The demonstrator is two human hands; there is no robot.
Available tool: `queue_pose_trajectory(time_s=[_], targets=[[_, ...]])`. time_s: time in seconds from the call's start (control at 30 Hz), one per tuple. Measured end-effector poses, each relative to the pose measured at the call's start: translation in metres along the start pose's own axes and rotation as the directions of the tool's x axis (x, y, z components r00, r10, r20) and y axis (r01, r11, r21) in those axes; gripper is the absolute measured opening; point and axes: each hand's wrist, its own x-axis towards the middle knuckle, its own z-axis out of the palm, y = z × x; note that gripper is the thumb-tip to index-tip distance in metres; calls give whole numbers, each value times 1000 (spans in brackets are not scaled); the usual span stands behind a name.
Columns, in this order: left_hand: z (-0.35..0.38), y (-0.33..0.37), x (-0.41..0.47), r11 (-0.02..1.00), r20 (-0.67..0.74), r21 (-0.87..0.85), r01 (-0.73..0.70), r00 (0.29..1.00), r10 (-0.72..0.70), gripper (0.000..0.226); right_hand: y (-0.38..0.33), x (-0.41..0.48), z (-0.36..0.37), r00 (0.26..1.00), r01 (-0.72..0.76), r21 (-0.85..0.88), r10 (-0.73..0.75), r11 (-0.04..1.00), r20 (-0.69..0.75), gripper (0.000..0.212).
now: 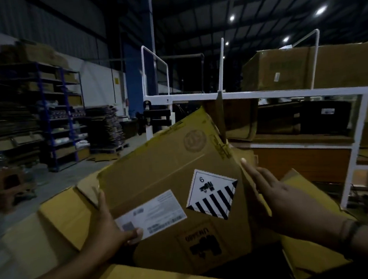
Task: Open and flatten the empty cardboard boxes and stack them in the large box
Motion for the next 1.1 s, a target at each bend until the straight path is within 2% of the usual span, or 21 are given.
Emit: queue_pose_trajectory(time_s=[0.13, 0.2, 0.33, 0.4, 0.47, 0.57, 0.63, 0.7, 0.73, 0.8, 0.87, 0.93, 1.0, 1.03, 1.1], targets=[[-2, -8, 1, 994, -34, -76, 83, 996, -86, 162, -5, 6, -9, 995, -13, 5, 12, 1000, 99, 123], [-5, -6, 3, 995, -58, -73, 74, 995, -78, 160, -3, 9, -12, 994, -18, 15, 16, 1000, 108, 119], [-10, 11, 11, 997, -124, -52, 50, 991, -56, 145, 4, 11, -22, 986, -93, 53, 85, 994, 141, 115], [-17, 21, 20, 999, -160, -18, 42, 986, -45, 139, 5, 12, -24, 969, -153, 138, 121, 978, 218, 110], [-28, 33, 28, 999, -173, 40, 13, 985, -5, 136, 1, 9, -22, 929, -212, 232, 122, 949, 350, 90], [-32, 53, 34, 975, -107, 211, -70, 990, 94, 113, -2, -1, -13, 855, -182, 106, 104, 978, 508, 45], [-27, 62, 33, 939, 3, 337, -69, 997, 73, 99, -2, -9, -9, 805, -180, 34, 127, 983, 579, 37], [-22, 59, 30, 900, 87, 435, -33, 996, -5, 94, -2, -16, -12, 813, -207, 52, 142, 977, 565, 33], [-20, 55, 28, 888, 106, 460, -9, 993, -45, 91, -2, -19, -16, 841, -227, 79, 154, 971, 519, 30], [-22, 50, 25, 895, 97, 442, 56, 989, -109, 86, -7, -22, -28, 893, -254, 141, 176, 957, 415, 18], [-23, 49, 23, 896, 38, 427, 124, 987, -155, 98, -12, -22, -38, 925, -274, 216, 195, 937, 326, 6], [-22, 53, 21, 846, -74, 506, 168, 986, -151, 113, -21, -22, -48, 940, -299, 299, 226, 906, 255, 19], [-19, 65, 13, 795, -167, 593, 130, 985, -36, 104, -28, -22, -49, 959, -274, 266, 241, 924, 151, 56], [-18, 75, 7, 768, -174, 638, 47, 981, 85, 99, -34, -22, -50, 967, -252, 209, 240, 945, 81, 75], [-19, 90, 0, 674, -73, 720, -165, 948, 309, 89, -45, -21, -49, 983, -162, 75, 168, 984, -80, 90]])
